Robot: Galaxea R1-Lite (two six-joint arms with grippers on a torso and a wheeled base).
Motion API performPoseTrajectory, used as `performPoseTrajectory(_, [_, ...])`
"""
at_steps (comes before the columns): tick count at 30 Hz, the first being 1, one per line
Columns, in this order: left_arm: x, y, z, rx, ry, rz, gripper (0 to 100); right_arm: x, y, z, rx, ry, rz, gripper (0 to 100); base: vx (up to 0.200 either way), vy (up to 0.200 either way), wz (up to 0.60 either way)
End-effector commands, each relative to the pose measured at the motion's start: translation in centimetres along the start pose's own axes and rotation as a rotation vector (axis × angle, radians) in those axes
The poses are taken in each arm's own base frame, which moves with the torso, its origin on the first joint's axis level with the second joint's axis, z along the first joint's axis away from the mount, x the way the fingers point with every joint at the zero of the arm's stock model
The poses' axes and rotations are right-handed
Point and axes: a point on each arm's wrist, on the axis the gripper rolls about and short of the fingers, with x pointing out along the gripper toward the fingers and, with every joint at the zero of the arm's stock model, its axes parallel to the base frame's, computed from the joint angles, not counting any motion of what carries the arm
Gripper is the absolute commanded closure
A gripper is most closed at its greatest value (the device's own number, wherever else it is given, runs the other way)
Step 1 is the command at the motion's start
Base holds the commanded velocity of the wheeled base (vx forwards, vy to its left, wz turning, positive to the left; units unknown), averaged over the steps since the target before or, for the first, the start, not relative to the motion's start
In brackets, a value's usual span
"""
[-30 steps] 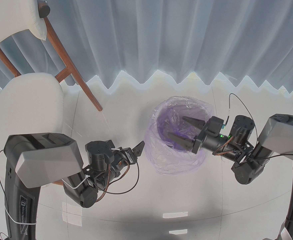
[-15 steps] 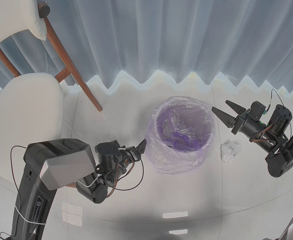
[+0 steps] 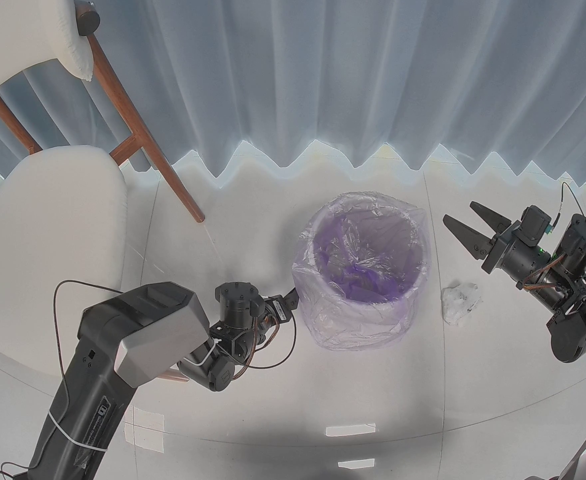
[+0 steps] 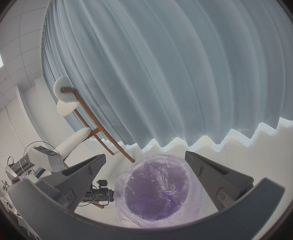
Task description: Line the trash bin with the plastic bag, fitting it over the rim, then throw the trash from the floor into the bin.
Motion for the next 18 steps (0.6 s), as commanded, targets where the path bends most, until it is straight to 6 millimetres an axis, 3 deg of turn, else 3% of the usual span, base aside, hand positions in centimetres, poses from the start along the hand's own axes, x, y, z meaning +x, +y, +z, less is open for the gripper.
performPoseTrajectory(1, [0.5,1.3,-1.6,0.004,0.018,0.041,0,-1.1,-0.3,-0.5,0.009,0.028,-0.028,0,0.000,0.000,0.00])
performPoseTrajectory(6, [0.2,1.2,-0.7,-0.002,-0.022,0.062,0,-1.7,-1.1,-1.0,0.017,0.043,-0.079,0,0.000,0.000,0.00])
performPoseTrajectory(8, [-1.9,-0.7,1.7,-0.015,-0.063,0.021,0,-1.9,-2.3,-1.0,0.028,0.038,-0.199,0,0.000,0.000,0.00])
performPoseTrajectory(10, [-4.6,-1.9,3.1,-0.011,-0.057,-0.003,0,-2.1,-3.4,-1.6,0.045,0.064,-0.284,0,0.000,0.000,0.00])
performPoseTrajectory(13, [-10.7,-4.5,7.0,-0.007,-0.079,-0.086,0,-3.5,-5.6,-2.0,0.080,0.122,-0.392,0,0.000,0.000,0.00])
performPoseTrajectory(14, [-11.6,-4.8,7.6,-0.008,-0.084,-0.096,0,-3.7,-5.9,-2.1,0.086,0.132,-0.405,0,0.000,0.000,0.00])
performPoseTrajectory(15, [-14.7,-5.8,9.5,-0.011,-0.107,-0.130,0,-4.4,-6.8,-2.3,0.110,0.166,-0.445,0,0.000,0.000,0.00])
performPoseTrajectory(18, [-21.0,-7.7,12.9,-0.023,-0.170,-0.226,0,-5.5,-8.8,-2.4,0.157,0.228,-0.526,0,0.000,0.000,0.00])
